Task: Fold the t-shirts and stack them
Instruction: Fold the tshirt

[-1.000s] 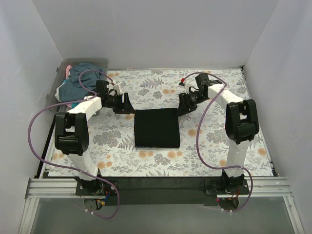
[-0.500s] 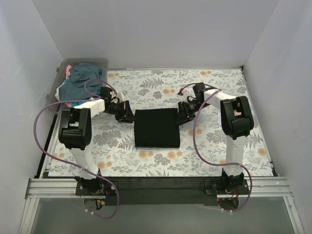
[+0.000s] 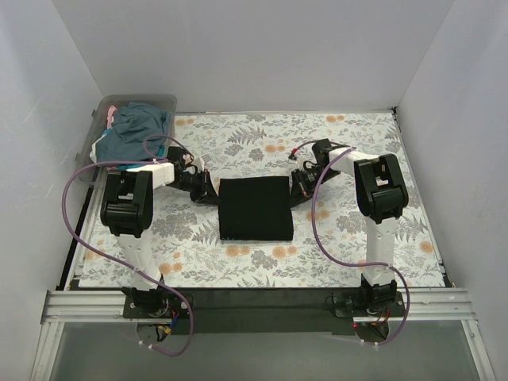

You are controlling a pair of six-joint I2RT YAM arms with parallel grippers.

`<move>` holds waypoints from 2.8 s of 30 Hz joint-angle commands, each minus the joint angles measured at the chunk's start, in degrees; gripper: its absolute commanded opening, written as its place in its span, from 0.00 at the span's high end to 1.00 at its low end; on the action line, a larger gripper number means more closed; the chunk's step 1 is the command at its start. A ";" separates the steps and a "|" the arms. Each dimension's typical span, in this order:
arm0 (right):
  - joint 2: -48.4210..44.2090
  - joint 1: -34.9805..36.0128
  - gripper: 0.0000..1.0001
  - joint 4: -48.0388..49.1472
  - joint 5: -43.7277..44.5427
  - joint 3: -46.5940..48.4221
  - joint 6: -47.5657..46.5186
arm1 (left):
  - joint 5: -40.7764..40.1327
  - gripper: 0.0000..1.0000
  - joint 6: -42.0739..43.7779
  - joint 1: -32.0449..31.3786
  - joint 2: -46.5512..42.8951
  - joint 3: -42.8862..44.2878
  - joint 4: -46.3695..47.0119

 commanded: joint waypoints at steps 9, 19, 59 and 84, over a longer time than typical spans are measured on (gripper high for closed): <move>0.91 -2.06 0.99 1.51 2.05 9.36 0.36 | -8.36 1.00 1.72 0.70 2.83 7.60 0.95; -7.79 -1.97 0.45 0.28 -1.73 0.50 0.53 | 0.51 0.54 1.81 1.05 -5.60 2.01 -5.11; -3.49 0.31 0.76 0.90 -4.37 -5.49 0.01 | 8.94 0.66 -0.92 -1.41 -7.81 -7.15 -2.65; -6.57 0.49 0.99 4.77 1.09 -9.98 1.42 | -9.96 1.00 0.93 -1.41 -6.49 -11.46 -1.59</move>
